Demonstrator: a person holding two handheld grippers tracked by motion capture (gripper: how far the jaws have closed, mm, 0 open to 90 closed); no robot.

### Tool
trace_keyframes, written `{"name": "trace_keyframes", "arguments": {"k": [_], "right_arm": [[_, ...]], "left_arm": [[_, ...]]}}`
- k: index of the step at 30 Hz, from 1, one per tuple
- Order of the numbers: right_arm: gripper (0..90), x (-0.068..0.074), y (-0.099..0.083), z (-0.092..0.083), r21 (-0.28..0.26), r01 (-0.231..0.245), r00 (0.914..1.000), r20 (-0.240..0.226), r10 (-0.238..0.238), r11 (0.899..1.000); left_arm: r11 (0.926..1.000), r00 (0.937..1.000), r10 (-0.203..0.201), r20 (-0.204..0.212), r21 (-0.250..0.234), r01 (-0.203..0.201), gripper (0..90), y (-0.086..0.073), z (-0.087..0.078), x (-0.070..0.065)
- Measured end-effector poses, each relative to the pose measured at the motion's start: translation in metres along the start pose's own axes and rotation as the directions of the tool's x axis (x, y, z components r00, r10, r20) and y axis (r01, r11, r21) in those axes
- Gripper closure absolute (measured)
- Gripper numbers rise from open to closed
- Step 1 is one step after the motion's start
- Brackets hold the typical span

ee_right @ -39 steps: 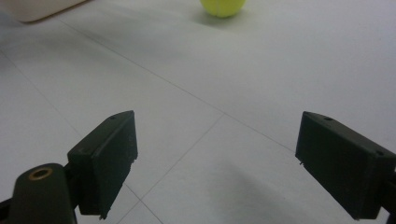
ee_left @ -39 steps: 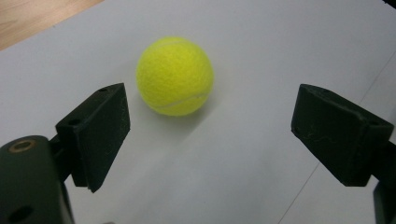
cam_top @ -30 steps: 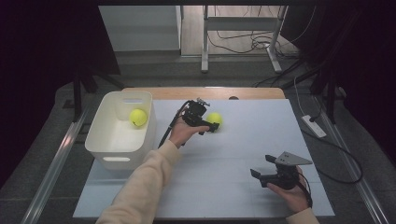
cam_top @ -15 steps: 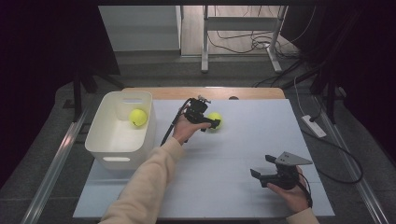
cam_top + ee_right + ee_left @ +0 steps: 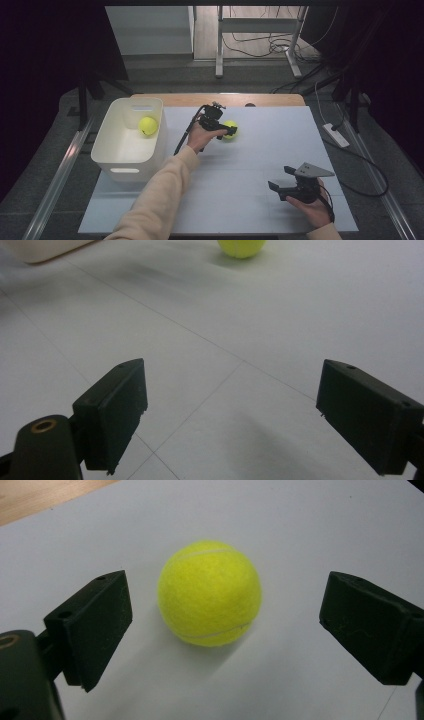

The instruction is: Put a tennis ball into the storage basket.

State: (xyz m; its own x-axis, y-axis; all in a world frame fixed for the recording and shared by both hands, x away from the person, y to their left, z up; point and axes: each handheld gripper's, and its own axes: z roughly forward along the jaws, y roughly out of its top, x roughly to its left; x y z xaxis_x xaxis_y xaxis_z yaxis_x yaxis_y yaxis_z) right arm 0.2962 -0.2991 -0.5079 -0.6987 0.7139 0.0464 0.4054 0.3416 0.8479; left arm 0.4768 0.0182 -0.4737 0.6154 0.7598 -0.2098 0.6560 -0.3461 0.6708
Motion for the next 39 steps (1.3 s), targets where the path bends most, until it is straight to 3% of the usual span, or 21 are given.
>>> {"name": "trace_keyframes", "arguments": {"k": [12, 30, 36, 39], "right_arm": [[12.7, 0.000, 0.000, 0.000, 0.001, 0.001, 1.0000, 0.002, -0.001, 1.000], [12.8, -0.001, -0.001, 0.000, 0.004, -0.001, 1.0000, 0.004, 0.001, 1.000], [12.8, -0.001, -0.001, 0.000, 0.007, -0.001, 1.0000, 0.005, 0.001, 1.000], [12.8, -0.002, -0.002, 0.001, 0.008, -0.006, 1.0000, 0.006, 0.006, 1.000]], "left_arm": [[0.9997, 0.9997, 0.021, -0.011, 0.015, -0.020, 7.5, 0.007, 0.014, -0.002], [0.9985, 0.9997, 0.020, -0.017, 0.051, -0.019, 8.5, 0.005, 0.035, 0.000], [0.9974, 0.9995, 0.024, -0.019, 0.068, -0.023, 12.6, 0.003, 0.041, 0.001], [0.9966, 0.9988, 0.027, -0.041, 0.079, -0.024, 18.2, 0.003, 0.044, 0.001]]}}
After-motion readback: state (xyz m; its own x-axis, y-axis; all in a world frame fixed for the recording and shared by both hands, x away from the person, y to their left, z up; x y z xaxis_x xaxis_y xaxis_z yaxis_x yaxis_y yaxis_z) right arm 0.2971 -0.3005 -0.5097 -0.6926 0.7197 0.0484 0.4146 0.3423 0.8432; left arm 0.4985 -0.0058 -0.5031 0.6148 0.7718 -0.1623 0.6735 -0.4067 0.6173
